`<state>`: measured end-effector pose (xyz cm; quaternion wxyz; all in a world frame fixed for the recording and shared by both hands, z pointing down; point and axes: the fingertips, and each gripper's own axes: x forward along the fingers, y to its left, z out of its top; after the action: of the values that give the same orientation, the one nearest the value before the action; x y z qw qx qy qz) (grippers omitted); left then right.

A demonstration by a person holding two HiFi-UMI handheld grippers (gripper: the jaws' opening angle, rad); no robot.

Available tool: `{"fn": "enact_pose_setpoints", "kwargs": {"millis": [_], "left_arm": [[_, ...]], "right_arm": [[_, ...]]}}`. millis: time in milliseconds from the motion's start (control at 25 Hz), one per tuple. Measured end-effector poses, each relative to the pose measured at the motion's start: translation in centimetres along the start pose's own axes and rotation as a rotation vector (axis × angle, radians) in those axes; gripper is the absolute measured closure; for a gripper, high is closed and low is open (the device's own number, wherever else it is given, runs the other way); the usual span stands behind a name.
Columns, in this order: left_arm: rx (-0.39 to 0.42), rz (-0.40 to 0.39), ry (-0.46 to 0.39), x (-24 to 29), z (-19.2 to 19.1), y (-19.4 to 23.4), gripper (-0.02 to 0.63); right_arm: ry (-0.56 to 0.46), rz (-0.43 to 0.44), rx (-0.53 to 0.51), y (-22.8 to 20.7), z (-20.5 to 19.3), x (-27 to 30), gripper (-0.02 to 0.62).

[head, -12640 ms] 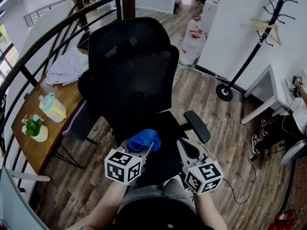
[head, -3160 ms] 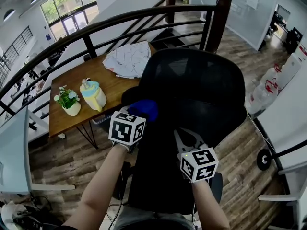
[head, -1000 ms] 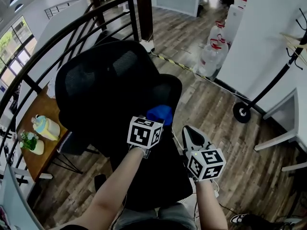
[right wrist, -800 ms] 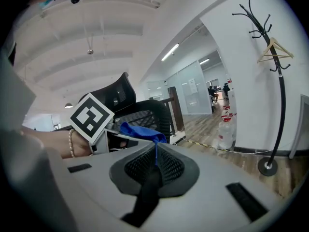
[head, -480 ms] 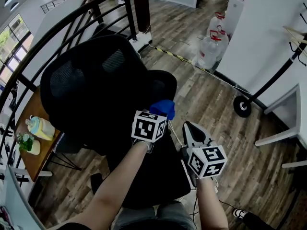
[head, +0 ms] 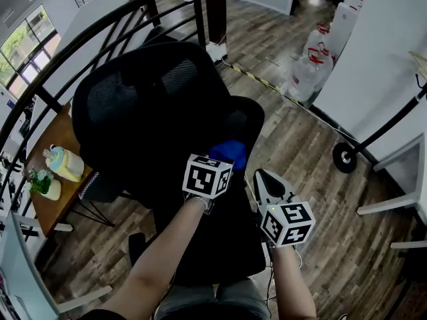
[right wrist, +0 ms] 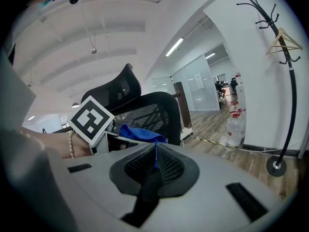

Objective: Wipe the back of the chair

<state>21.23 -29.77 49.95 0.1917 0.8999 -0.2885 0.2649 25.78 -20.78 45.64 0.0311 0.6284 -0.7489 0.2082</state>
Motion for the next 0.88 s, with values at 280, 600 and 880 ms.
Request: {"fn": "enact_pose_setpoints", "kwargs": {"millis": [280, 600, 880], "left_arm": [[-0.046, 0.057, -0.004, -2.6, -1.9, 2.8, 0.486], [-0.109, 0.126, -0.007, -6.9, -4.9, 7.2, 0.486], [-0.168, 0.212, 0.001, -11.3, -7.8, 11.7, 0.486]], "right_arm": [[0.022, 0.06, -0.016, 2.7, -0.6, 1.5, 0.566], [0.052, 0.153, -0.029, 7.6, -1.6, 3.5, 0.566], [0.087, 0.234, -0.057, 12.3, -2.7, 5.1, 0.566]]}}
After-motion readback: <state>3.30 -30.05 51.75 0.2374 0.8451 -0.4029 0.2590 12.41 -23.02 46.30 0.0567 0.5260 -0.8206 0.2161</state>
